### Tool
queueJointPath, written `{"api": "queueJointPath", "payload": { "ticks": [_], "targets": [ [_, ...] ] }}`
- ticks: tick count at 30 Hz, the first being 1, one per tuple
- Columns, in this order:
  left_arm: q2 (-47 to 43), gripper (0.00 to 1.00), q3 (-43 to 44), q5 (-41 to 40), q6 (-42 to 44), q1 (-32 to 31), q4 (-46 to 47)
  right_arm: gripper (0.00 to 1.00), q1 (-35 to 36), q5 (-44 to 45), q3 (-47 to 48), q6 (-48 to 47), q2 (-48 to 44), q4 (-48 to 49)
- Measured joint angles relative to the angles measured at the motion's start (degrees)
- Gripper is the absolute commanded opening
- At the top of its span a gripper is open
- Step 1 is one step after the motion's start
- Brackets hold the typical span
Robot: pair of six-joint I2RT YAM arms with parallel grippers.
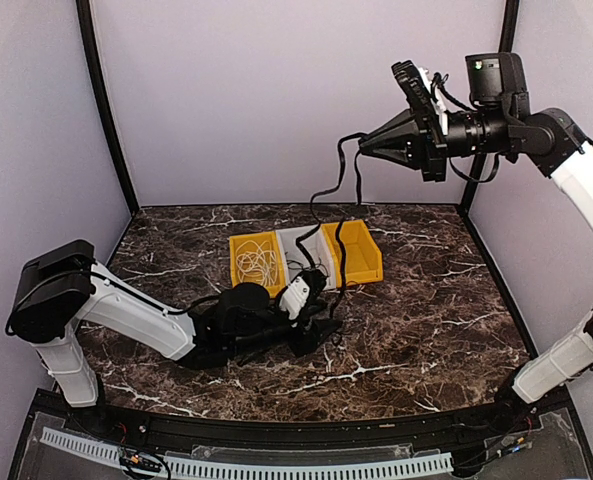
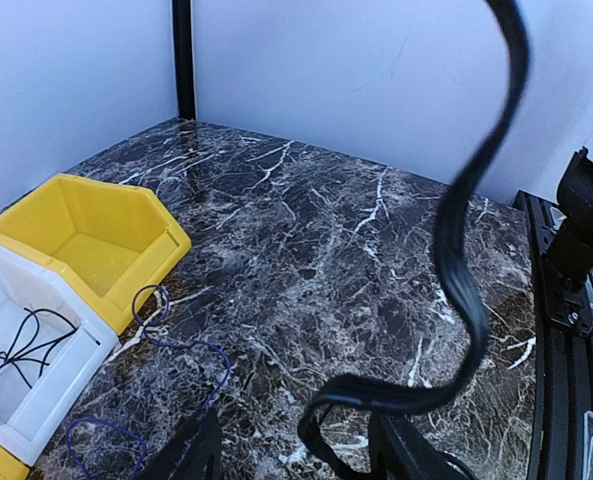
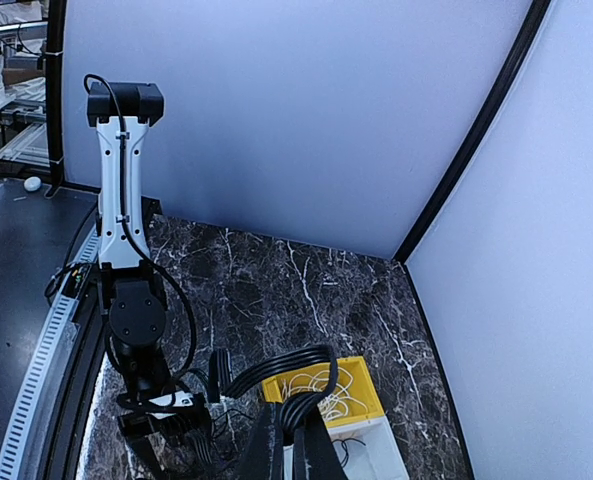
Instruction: Untangle the cables
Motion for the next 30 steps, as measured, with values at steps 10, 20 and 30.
{"api": "queueJointPath", "payload": {
  "ticks": [10, 20, 30],
  "targets": [
    [0.5, 0.23, -1.6, 4.0, 0.0, 0.0, 1.0, 0.0, 0.0, 0.2, 1.4, 0.0, 0.5, -0.9],
    [10.4, 0.21, -0.2, 5.6, 0.5, 0.3, -3.6, 0.0, -4.0, 0.2, 13.7, 0.7, 2.7, -2.6],
    [6.7, 0.41, -0.9, 4.7, 1.5, 0.3, -8.7, 0.0, -6.0, 1.2, 13.1, 1.9, 2.9, 1.7]
  ]
}}
